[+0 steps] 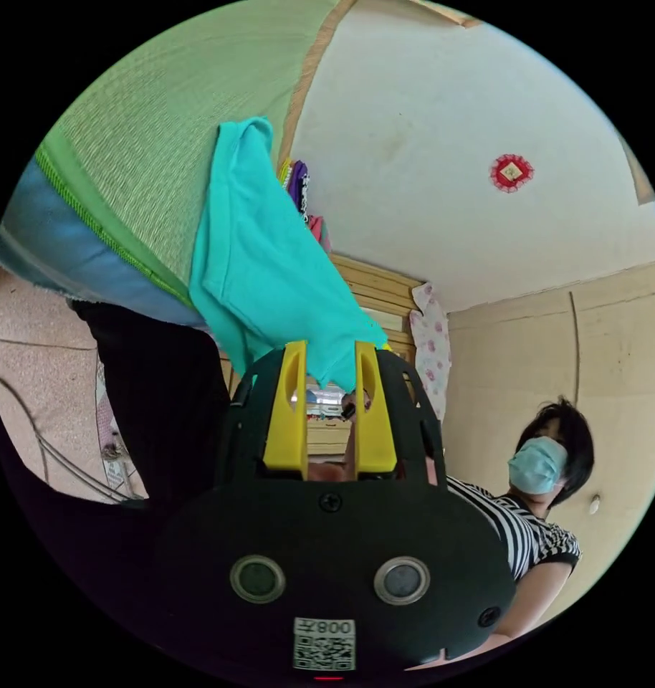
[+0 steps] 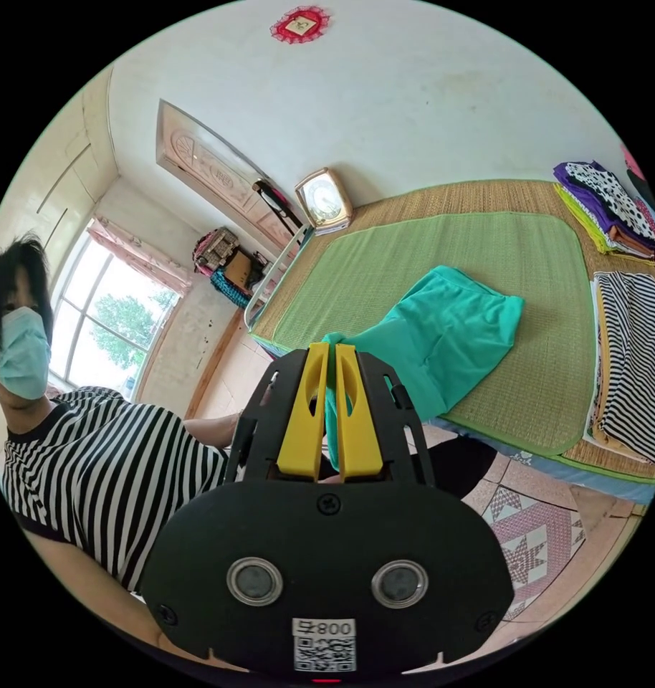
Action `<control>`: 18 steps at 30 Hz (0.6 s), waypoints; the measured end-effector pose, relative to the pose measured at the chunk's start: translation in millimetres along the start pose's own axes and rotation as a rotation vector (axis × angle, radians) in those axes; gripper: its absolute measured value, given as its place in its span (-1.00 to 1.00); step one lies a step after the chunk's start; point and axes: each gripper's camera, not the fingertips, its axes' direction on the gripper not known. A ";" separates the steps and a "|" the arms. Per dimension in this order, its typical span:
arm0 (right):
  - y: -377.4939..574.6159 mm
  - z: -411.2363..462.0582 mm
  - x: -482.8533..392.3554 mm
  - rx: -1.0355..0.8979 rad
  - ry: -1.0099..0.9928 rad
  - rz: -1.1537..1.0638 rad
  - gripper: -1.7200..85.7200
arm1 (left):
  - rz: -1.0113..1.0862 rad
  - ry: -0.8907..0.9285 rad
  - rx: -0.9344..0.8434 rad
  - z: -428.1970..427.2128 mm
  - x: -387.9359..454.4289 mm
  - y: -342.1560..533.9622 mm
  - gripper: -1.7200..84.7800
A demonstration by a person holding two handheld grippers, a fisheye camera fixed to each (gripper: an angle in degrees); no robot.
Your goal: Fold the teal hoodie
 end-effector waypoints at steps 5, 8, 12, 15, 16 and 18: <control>-4.5 19.1 15.3 0.001 0.003 -0.010 -0.93 | -0.103 0.018 -0.013 12.6 -20.5 -2.9 -0.72; -5.2 31.7 22.5 -0.004 0.009 -0.017 -0.93 | -0.097 0.030 0.001 17.3 -20.7 -6.5 -0.78; -1.2 45.0 34.1 -0.011 0.030 -0.012 -0.92 | -0.052 0.060 0.029 18.9 -10.5 -6.0 -0.90; 10.7 51.3 50.6 -0.022 0.122 0.016 -0.92 | -0.015 0.061 0.063 16.8 5.2 -0.6 -0.93; 19.3 52.6 58.3 -0.024 0.186 0.039 -0.91 | 0.004 0.071 0.067 18.0 12.7 1.3 -0.93; 35.2 53.3 67.4 -0.015 0.270 0.064 -0.91 | 0.039 0.066 0.057 22.9 25.5 3.5 -0.94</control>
